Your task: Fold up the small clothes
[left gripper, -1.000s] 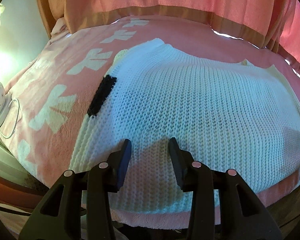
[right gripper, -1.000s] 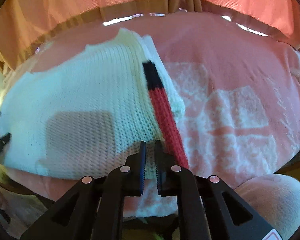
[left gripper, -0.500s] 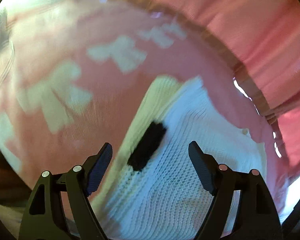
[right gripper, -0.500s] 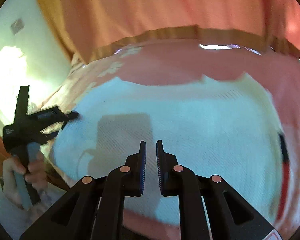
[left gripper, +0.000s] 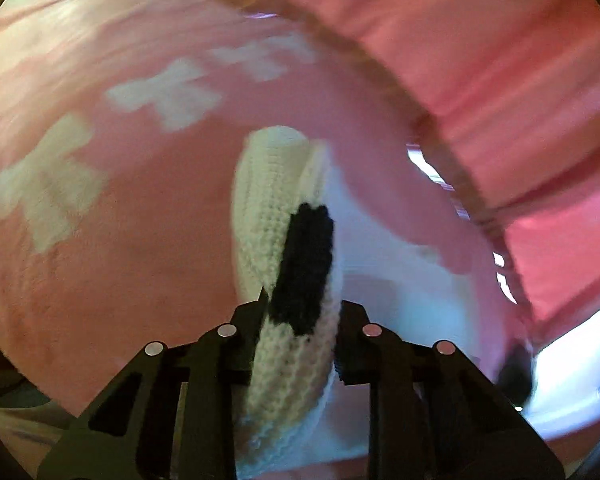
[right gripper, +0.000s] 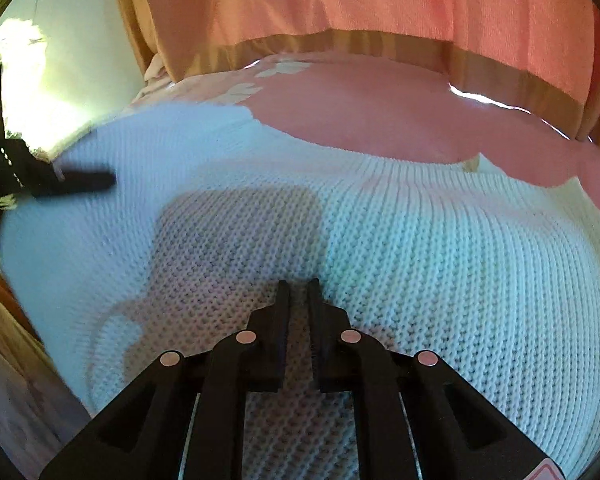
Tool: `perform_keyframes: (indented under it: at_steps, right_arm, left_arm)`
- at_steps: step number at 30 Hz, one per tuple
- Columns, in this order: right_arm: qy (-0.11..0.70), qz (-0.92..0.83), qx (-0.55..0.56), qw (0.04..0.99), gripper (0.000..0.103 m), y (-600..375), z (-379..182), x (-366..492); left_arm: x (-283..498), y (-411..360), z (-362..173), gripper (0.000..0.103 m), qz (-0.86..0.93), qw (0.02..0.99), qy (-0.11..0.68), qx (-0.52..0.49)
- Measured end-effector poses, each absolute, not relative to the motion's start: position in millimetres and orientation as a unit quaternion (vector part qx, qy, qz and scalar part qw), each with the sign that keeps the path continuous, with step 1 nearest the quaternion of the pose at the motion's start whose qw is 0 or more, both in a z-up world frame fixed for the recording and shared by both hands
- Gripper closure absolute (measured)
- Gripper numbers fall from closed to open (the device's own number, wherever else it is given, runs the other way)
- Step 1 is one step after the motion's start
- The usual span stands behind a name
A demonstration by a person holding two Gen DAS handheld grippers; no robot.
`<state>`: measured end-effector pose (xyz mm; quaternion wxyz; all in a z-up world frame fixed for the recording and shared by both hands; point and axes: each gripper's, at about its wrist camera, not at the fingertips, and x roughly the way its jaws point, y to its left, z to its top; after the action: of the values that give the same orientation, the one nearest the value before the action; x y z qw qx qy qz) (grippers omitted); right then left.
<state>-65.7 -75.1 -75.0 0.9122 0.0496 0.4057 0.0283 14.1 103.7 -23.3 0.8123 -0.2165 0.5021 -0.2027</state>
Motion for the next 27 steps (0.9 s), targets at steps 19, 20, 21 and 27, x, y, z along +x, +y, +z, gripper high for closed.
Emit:
perform_keyframes:
  at_steps: [19,20,21,27]
  right_arm:
    - [0.386,-0.131,0.189,0.893,0.061,-243.7,-14.9,-256.0]
    - [0.388,-0.136,0.181,0.893,0.053,-246.9,-14.1,-255.9]
    - [0.391,-0.128,0.182,0.893,0.050,-251.7,-13.0,-254.5]
    - [0.386,-0.054,0.197,0.899,0.042,-274.9,-8.2,-231.5]
  left_arm:
    - [-94.9,-200.8,-32.8,0.069,-0.319,0.800,0.508,-0.016]
    - [-102.4,-198.4,-26.2,0.056,-0.320,0.807,0.496,-0.016]
    - [-109.5,-191.9,-18.0,0.040,-0.327,0.809,0.488,-0.021]
    - [-140.8,-143.2,5.8,0.027,-0.314,0.846,0.430,0.015]
